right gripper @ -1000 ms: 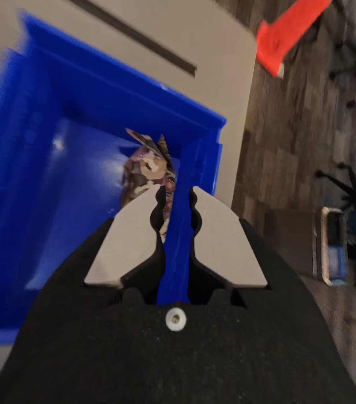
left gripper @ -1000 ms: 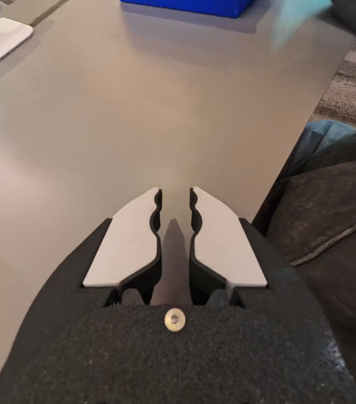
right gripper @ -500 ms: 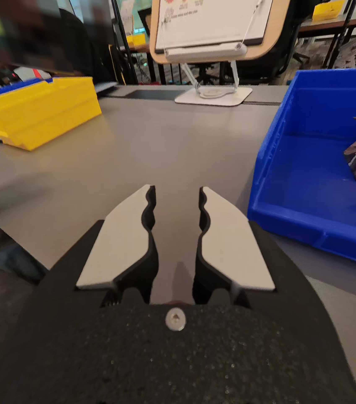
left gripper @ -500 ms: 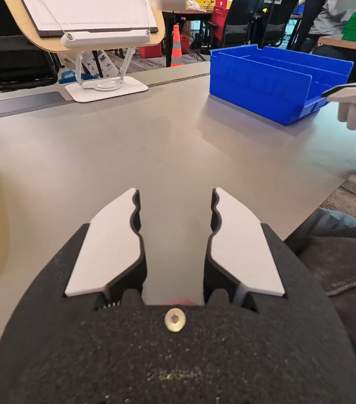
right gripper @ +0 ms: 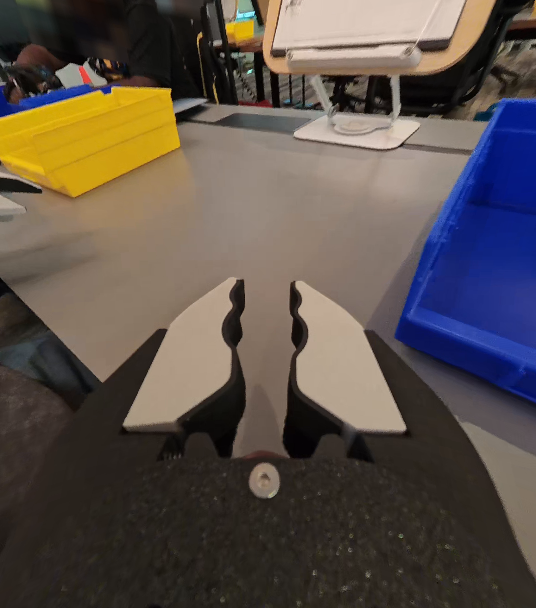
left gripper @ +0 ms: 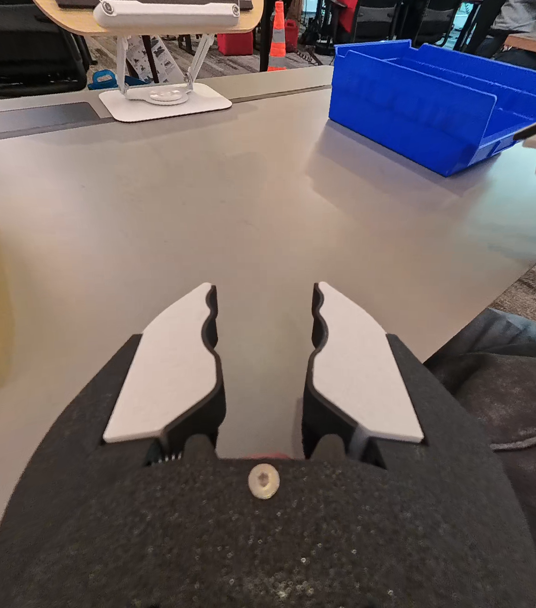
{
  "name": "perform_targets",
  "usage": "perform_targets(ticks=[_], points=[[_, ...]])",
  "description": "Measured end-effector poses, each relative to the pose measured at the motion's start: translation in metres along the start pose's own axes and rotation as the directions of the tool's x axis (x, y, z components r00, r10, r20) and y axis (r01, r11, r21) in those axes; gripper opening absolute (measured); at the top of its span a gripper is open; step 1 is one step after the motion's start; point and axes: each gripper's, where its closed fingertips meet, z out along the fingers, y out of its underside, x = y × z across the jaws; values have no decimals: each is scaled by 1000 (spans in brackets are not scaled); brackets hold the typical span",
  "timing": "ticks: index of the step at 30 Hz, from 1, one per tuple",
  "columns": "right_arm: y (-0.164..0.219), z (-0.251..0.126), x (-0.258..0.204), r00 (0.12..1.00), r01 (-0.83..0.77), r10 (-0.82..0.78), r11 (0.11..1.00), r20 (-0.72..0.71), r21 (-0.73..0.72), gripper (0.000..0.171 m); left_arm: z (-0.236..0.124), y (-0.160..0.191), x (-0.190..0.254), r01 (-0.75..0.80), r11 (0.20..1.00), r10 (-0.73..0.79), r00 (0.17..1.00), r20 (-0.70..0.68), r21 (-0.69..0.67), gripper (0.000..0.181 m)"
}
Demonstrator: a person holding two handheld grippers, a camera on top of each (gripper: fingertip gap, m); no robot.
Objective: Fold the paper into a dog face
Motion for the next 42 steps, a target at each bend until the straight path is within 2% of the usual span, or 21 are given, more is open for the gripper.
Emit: perform_targets(ticks=[4, 7, 9, 11, 14, 17, 20, 22, 27, 31, 34, 36, 42], points=[[3, 8, -5, 999, 52, -52, 998, 9, -22, 25, 2, 3, 3, -25, 999, 25, 1000, -15, -19, 54], [6, 12, -5, 998, 56, -55, 998, 18, -38, 25, -13, -13, -11, -15, 1000, 15, 1000, -2, -6, 54], [6, 13, -5, 999, 41, -41, 999, 25, -34, 25, -30, -30, -49, -5, 1000, 6, 998, 63, -24, 63], [6, 15, -4, 999, 35, -34, 999, 27, -28, 25, -46, -41, -104, 42, 993, -25, 987, 159, -106, 78], [7, 20, -1, 999, 25, -23, 999, 34, -38, 25, -56, -60, -201, 81, 978, -13, 945, 326, -194, 79], [7, 25, -2, 999, 1, 1, 999, 54, -40, 25, -30, -37, -277, 193, 906, -30, 917, 398, -376, 96], [8, 27, -2, 999, 12, -9, 999, 49, -49, 25, 3, 6, -311, 291, 791, -86, 923, 374, -538, 98], [8, 27, -2, 999, 22, -20, 999, 45, -47, 25, 15, 23, -326, 327, 749, -112, 920, 375, -577, 100], [11, 27, 1, 999, 22, -20, 998, 31, -58, 25, 24, 33, -338, 361, 737, -150, 912, 382, -572, 116], [12, 27, 2, 1000, 9, -8, 998, 30, -64, 25, 21, 46, -342, 341, 706, -80, 910, 408, -621, 123], [13, 29, 2, 999, 17, -14, 997, 28, -75, 24, 20, 53, -341, 330, 675, -38, 909, 415, -660, 121], [14, 29, 1, 999, 26, -24, 996, 27, -81, 24, 22, 55, -338, 361, 657, -86, 908, 410, -662, 116], [16, 29, -2, 999, 46, -43, 995, 32, -89, 24, 22, 55, -338, 366, 654, -88, 906, 415, -661, 115]])
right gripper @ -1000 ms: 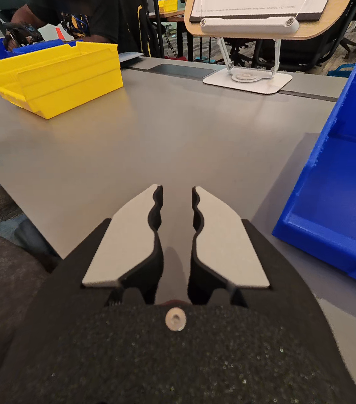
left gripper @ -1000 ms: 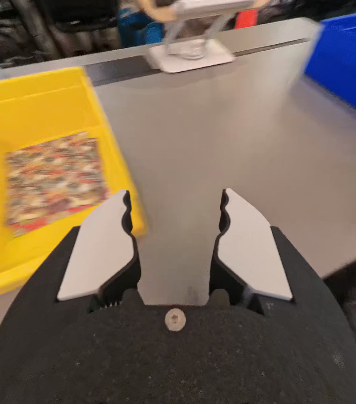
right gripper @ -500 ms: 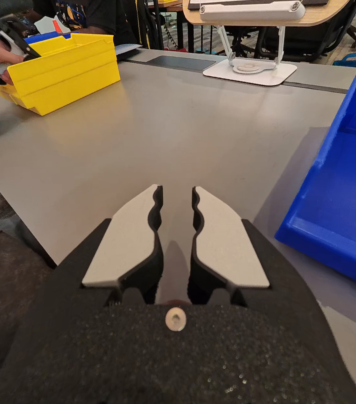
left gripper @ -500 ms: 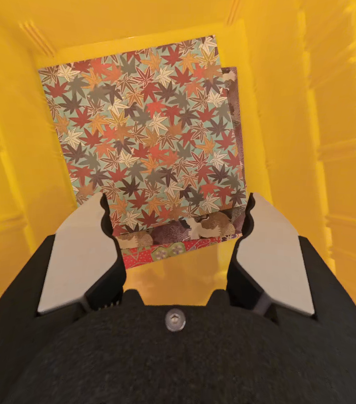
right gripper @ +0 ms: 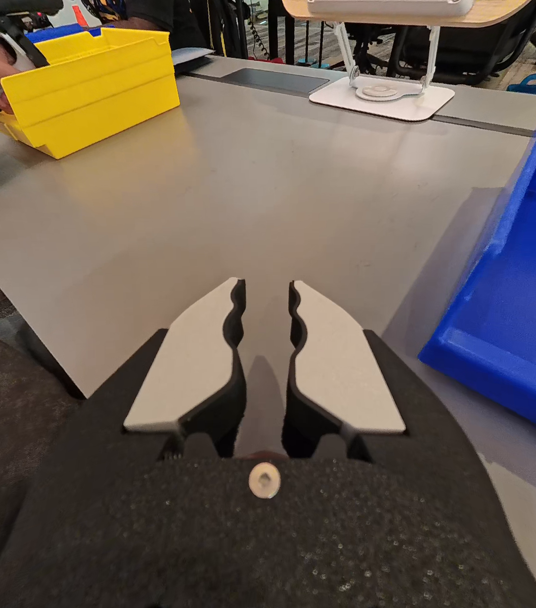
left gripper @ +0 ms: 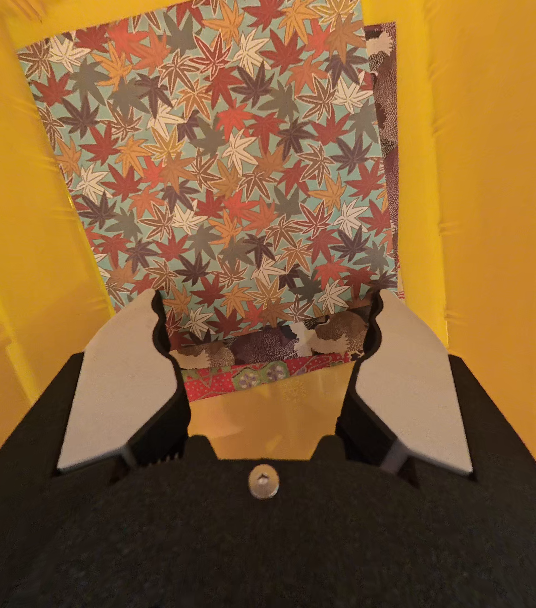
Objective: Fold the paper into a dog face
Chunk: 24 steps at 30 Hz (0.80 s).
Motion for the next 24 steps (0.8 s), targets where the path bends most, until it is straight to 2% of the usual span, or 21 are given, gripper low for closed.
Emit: perform_targets(ticks=[3, 4, 6, 10, 12, 13, 19, 24], points=[[0, 0, 0, 1000, -2, 2, 1000, 4, 2, 24, -1, -1, -1, 5, 1000, -5, 1000, 1, 5, 112], [0, 0, 0, 1000, -4, 4, 1000, 5, 2, 24, -2, -2, -1, 10, 1000, -10, 1000, -1, 14, 106], [0, -1, 0, 1000, -6, 6, 1000, 7, 1, 24, -5, -4, -2, 12, 999, -11, 1000, -5, 39, 83], [1, -1, -1, 1000, -3, 3, 1000, 7, -2, 24, -6, -3, -3, 5, 999, -5, 1000, -6, 38, 77], [1, 0, -1, 1000, -3, 3, 1000, 7, -5, 24, -8, -5, -2, 6, 999, -5, 1000, -21, 48, 65], [1, 0, -1, 1000, -3, 3, 1000, 7, -6, 24, -9, -6, -1, 16, 998, -14, 999, -35, 58, 64], [2, 0, -2, 1000, 2, -2, 1000, 4, -11, 24, -29, -14, 9, 91, 987, -67, 982, -176, 132, 58], [1, 0, -3, 1000, 8, -8, 1000, 5, -12, 24, -56, -19, 22, 201, 960, -115, 917, -382, 192, 49]])
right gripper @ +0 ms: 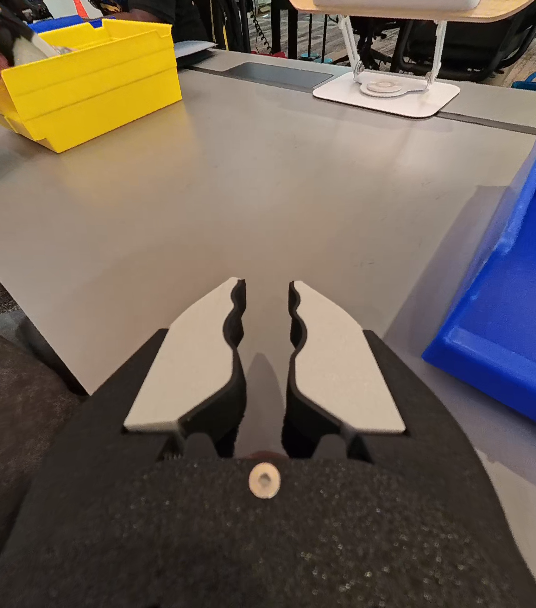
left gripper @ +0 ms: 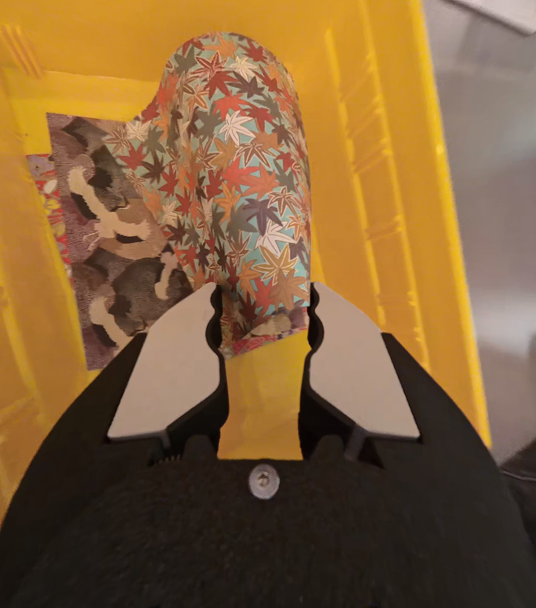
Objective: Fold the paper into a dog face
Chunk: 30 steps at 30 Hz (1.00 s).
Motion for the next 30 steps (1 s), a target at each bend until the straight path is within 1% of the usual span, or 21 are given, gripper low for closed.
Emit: perform_targets(ticks=[3, 5, 7, 9, 11, 13, 14, 17, 19, 22, 25, 28, 30], points=[[0, 0, -1, 1000, 4, -4, 1000, 1, -1, 24, -16, -7, 21, 48, 997, -40, 988, -152, 54, 51], [0, 0, -1, 1000, 6, -6, 1000, 2, -2, 24, -31, -14, 41, 82, 992, -52, 960, -275, 99, 51], [0, 0, -2, 1000, 10, -10, 1000, 1, -3, 24, -49, -21, 63, 93, 985, -31, 924, -380, 144, 51], [0, 0, -3, 1000, 13, -13, 1000, 1, -5, 24, -66, -27, 84, 80, 980, 9, 898, -441, 185, 51], [1, 0, -3, 1000, 17, -17, 1000, 1, -6, 24, -78, -31, 98, 51, 975, 52, 895, -443, 218, 51], [1, 0, -3, 1000, 19, -19, 1000, 2, -9, 24, -83, -33, 104, 9, 973, 87, 913, -399, 232, 48], [2, -1, -3, 1000, 19, -19, 1000, 2, -11, 24, -82, -33, 102, -20, 972, 103, 932, -347, 235, 47], [2, -2, -3, 1000, 19, -19, 1000, 3, -8, 24, -76, -30, 80, -154, 965, 178, 979, -97, 214, 53], [2, -3, -3, 1000, 17, -17, 1000, 4, -10, 24, -69, -25, 64, -254, 953, 251, 967, 40, 164, 58], [2, -3, -3, 1000, 10, -10, 1000, 9, -8, 24, -53, -15, 41, -380, 921, 366, 919, 145, 83, 61], [3, -2, -3, 1000, 9, -9, 1000, 11, -15, 24, -32, 3, 22, -483, 875, 482, 858, 177, -41, 71], [3, -1, -3, 1000, 13, -13, 1000, 9, -17, 24, -12, 14, 17, -482, 868, 495, 857, 146, -118, 77], [4, 0, -4, 1000, 17, -17, 1000, 10, -22, 24, 0, 19, 17, -491, 855, 513, 848, 136, -164, 85]])
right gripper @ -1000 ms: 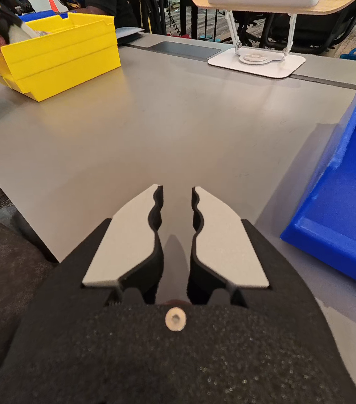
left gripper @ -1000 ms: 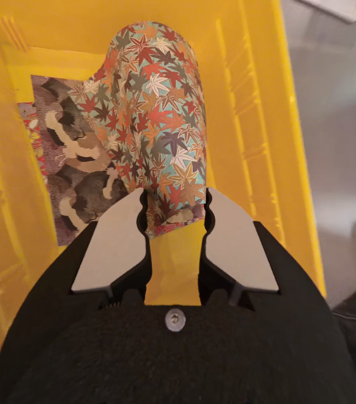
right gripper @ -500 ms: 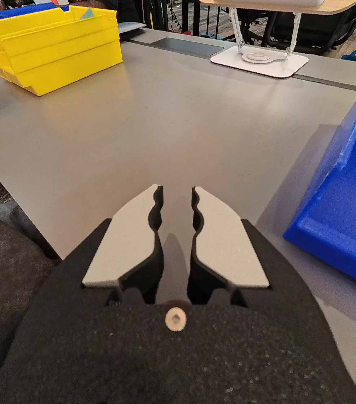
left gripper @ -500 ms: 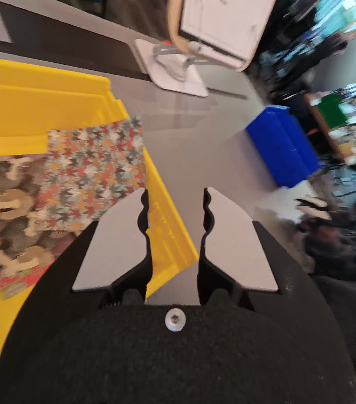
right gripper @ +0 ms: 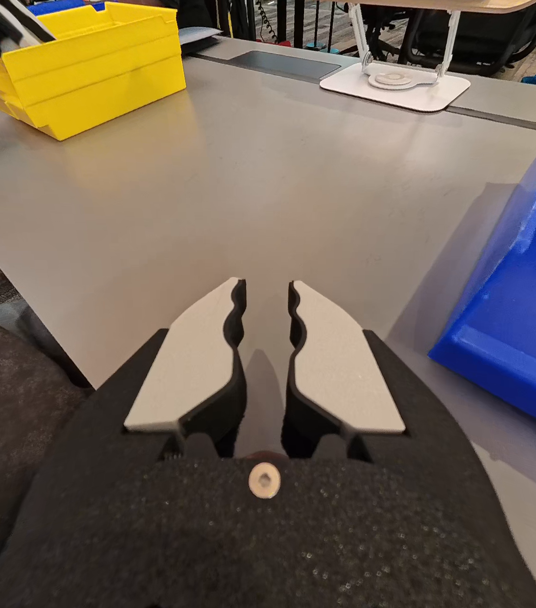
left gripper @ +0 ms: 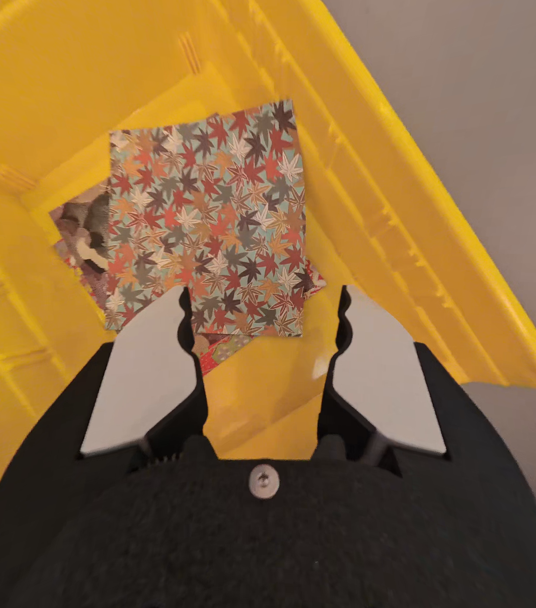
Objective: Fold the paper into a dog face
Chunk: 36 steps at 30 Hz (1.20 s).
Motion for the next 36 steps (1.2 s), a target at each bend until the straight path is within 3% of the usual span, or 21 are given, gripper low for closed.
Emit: perform_targets(ticks=[6, 9, 14, 22, 29, 31, 34, 36], points=[[0, 0, 1, 1000, 3, -3, 1000, -13, 0, 24, 14, 16, 12, -219, 966, 221, 975, 0, -134, 86], [0, 0, 1, 1000, -3, 3, 1000, -11, -2, 24, 16, 21, 17, -251, 952, 248, 968, -35, -178, 83], [0, 1, 0, 1000, 11, -11, 1000, -16, -6, 24, 23, 28, 4, -275, 924, 299, 952, 56, -264, 77], [0, 1, 2, 1000, -8, 7, 1000, -8, -6, 24, 25, 36, 6, -325, 904, 373, 917, 140, -279, 50], [1, 2, 0, 1000, 13, -13, 1000, -14, -13, 23, 23, 39, 11, -319, 917, 352, 929, 112, -238, 5], [1, 2, 0, 1000, 12, -12, 1000, -14, -13, 23, 22, 40, 12, -314, 921, 344, 933, 107, -231, 7], [1, 2, 0, 1000, 10, -10, 1000, -15, -12, 23, 22, 34, 20, -294, 937, 311, 947, 74, -188, 29], [1, 2, 0, 1000, 11, -11, 1000, -14, -15, 23, 23, 32, 23, -285, 942, 299, 953, 57, -178, 33]])
